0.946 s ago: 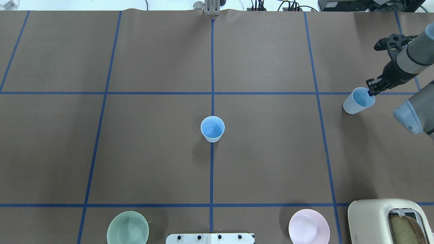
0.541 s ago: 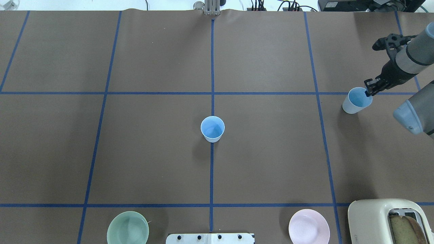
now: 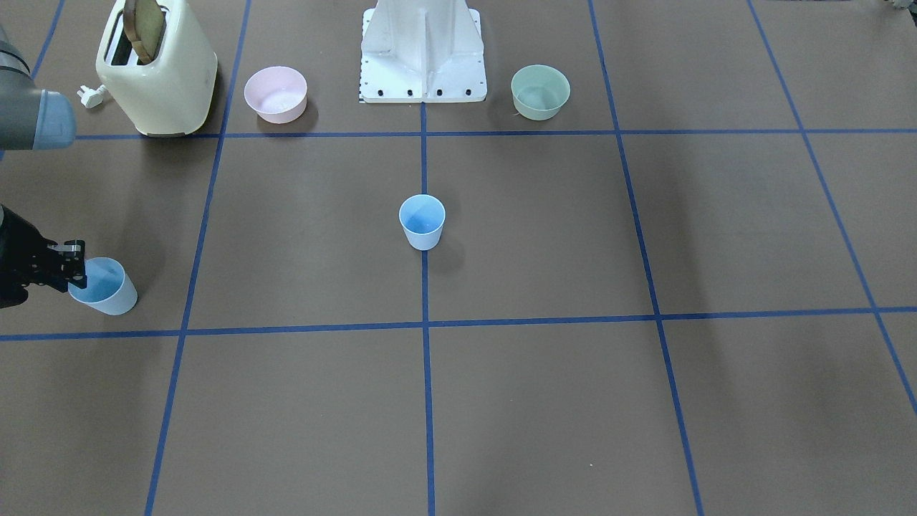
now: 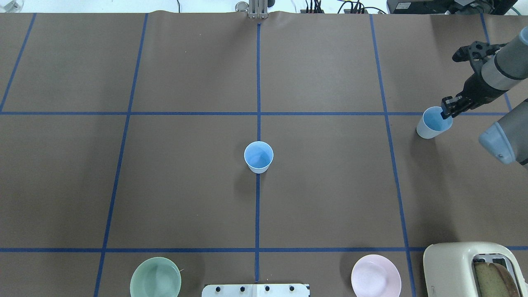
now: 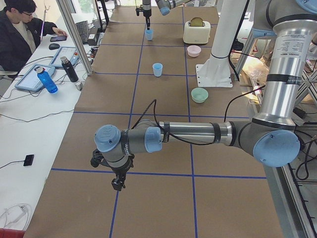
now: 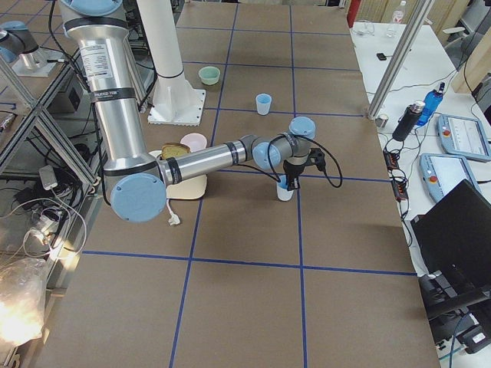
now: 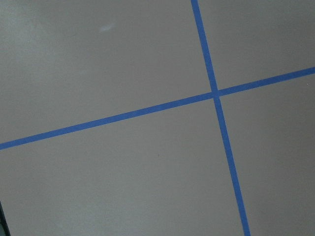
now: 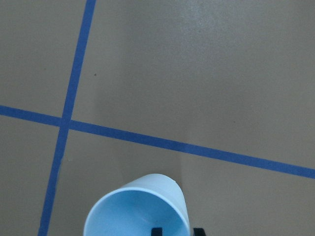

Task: Stack blue cups with both arms
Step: 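Lift the light-blue cup with the right gripper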

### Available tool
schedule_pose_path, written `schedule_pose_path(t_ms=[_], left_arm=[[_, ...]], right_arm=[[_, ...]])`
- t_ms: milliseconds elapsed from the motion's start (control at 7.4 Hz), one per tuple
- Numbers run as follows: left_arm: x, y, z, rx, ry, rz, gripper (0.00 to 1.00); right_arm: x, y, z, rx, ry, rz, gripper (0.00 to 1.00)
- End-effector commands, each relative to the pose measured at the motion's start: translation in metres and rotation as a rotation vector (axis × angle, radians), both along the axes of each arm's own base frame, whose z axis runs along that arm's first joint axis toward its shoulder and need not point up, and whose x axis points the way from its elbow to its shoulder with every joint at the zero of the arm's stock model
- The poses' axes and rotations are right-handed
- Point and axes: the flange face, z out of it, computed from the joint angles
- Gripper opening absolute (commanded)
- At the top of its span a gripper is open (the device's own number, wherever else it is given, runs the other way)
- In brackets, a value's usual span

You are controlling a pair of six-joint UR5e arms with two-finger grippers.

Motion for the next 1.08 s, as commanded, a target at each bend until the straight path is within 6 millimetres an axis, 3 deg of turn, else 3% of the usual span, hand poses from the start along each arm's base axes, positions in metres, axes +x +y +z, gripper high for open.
schedule_pose_path(t_ms=[0, 405, 676, 946], left_arm=[[-0.0006, 0.0002, 0.0001, 0.000, 0.000, -0.001, 0.98], [0.0002, -0.0002, -0.0014, 0.003, 0.000, 0.000, 0.98], [0.0001, -0.0003, -0.0021, 0.005, 0.000, 0.000, 0.98], [0.0002, -0.0003, -0.0021, 0.005, 0.000, 0.000, 0.98]], right_arm=[[0.0003, 0.0002, 0.0115, -0.016, 0.012, 0.000, 0.34], [-0.0007, 0.0003, 0.0146, -0.020, 0.015, -0.004, 0.31], [-0.0008, -0.0001, 0.0178, -0.024, 0.019, -0.004, 0.00], [-0.0003, -0.0009, 0.0114, -0.013, 0.012, -0.003, 0.00]])
